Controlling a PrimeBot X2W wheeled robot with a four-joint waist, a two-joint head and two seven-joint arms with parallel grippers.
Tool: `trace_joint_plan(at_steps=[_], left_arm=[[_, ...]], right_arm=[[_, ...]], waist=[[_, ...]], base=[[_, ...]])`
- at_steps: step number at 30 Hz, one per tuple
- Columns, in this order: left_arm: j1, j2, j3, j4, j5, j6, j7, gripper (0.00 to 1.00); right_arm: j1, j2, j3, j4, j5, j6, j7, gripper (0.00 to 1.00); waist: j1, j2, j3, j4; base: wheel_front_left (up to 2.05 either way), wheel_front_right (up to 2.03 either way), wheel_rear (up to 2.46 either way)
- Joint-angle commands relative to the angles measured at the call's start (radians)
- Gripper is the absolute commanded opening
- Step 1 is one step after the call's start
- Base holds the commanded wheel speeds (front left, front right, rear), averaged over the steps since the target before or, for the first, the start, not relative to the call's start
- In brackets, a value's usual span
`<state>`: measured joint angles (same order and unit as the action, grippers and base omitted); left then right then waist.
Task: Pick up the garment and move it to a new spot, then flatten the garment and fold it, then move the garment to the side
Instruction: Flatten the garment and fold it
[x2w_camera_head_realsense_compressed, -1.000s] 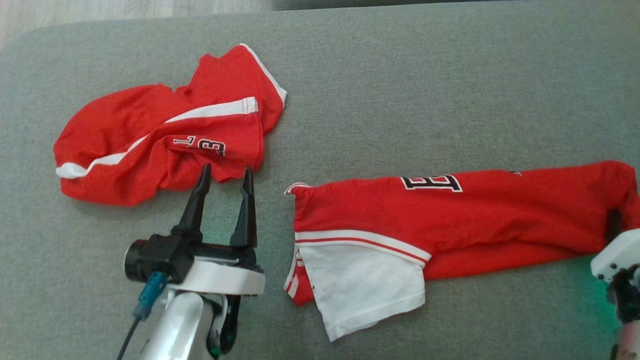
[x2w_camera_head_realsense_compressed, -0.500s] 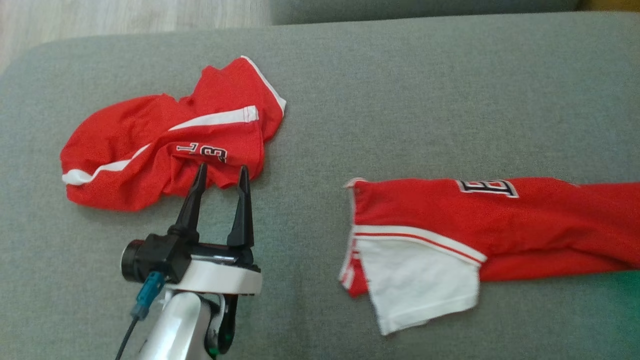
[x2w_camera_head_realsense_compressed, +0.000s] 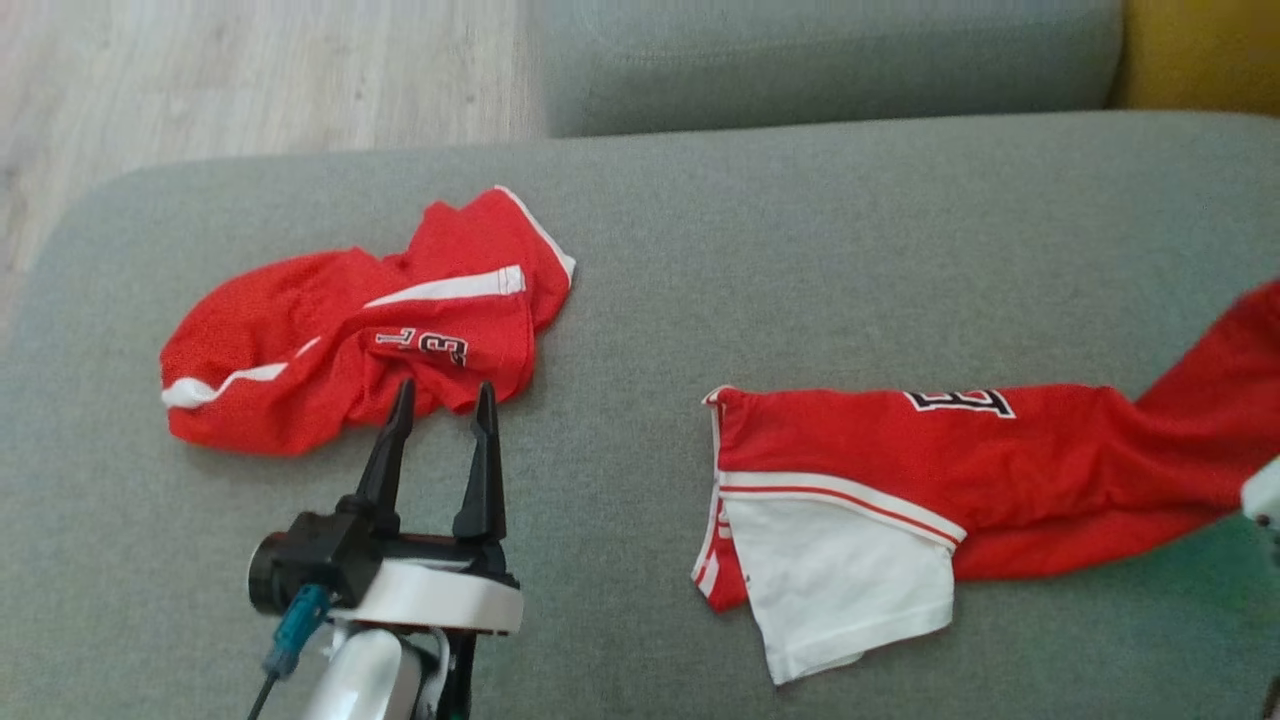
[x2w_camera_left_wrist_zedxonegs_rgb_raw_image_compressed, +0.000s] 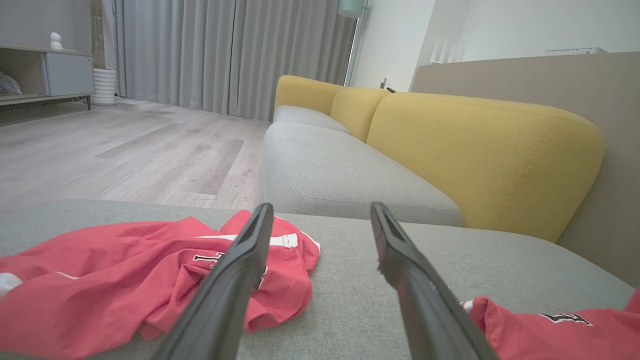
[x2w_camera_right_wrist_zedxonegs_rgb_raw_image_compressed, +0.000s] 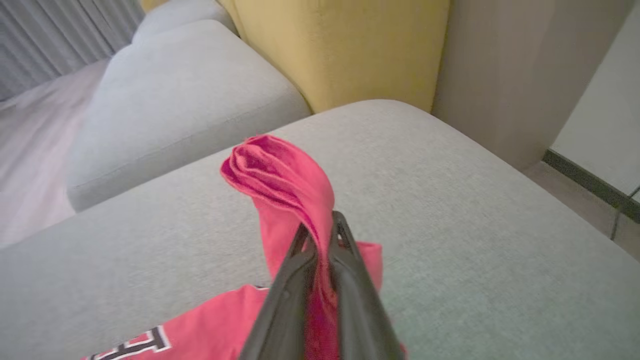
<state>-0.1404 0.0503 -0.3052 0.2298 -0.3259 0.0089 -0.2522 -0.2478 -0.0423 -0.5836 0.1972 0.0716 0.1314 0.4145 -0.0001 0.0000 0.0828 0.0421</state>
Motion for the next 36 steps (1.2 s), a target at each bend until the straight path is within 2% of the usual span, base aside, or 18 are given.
trace_joint_plan(at_steps=[1,4,5,8,15,17,18,25,36], left_arm=[[-0.019,0.0,0.033,-0.028,-0.002,0.003,-0.01,1.0],[-0.015,0.0,0.033,-0.033,-0.003,0.004,-0.01,1.0],[-0.013,0.0,0.033,-0.034,-0.002,0.004,-0.01,1.0],[-0.011,0.0,0.037,-0.033,0.002,0.002,-0.01,1.0],[-0.015,0.0,0.045,-0.029,0.014,-0.006,-0.01,1.0],[-0.018,0.0,0.044,-0.028,0.015,-0.008,-0.01,1.0],[-0.018,0.0,0.044,-0.028,0.015,-0.008,-0.01,1.0],[-0.026,0.0,0.031,-0.028,0.012,-0.005,-0.01,1.0],[-0.03,0.0,0.035,-0.023,0.018,-0.008,-0.01,1.0]], right_arm=[[0.0,-0.011,0.052,-0.071,0.034,-0.001,0.019,0.0],[0.022,-0.009,0.115,-0.125,0.121,-0.001,0.051,0.0],[0.038,-0.008,0.163,-0.15,0.185,-0.001,0.065,0.0],[0.067,-0.008,0.25,-0.174,0.284,-0.001,0.073,0.0],[0.137,-0.008,0.507,-0.171,0.465,-0.001,0.016,0.0],[0.151,-0.008,0.581,-0.156,0.469,-0.001,-0.018,0.0],[0.151,-0.008,0.581,-0.156,0.469,-0.001,-0.018,0.0],[0.17,-0.008,0.762,-0.085,0.505,-0.001,-0.112,0.0],[0.143,-0.008,0.885,0.031,0.535,-0.001,-0.187,0.0]], waist=[[0.0001,0.0,-0.023,-0.002],[0.0001,0.0,-0.036,0.001],[0.0001,0.0,-0.042,0.004],[0.0001,0.0,-0.048,0.01],[0.0001,0.0,-0.05,0.031],[0.0001,0.0,-0.046,0.04],[0.0001,0.0,-0.046,0.04],[0.0001,0.0,-0.03,0.069],[0.0001,0.0,-0.018,0.087]], base=[[0.0,0.0,0.0],[0.0,0.0,0.0],[0.0,0.0,0.0],[0.0,0.0,0.0],[0.0,0.0,0.0],[0.0,0.0,0.0],[0.0,0.0,0.0],[0.0,0.0,0.0],[0.0,0.0,0.0]])
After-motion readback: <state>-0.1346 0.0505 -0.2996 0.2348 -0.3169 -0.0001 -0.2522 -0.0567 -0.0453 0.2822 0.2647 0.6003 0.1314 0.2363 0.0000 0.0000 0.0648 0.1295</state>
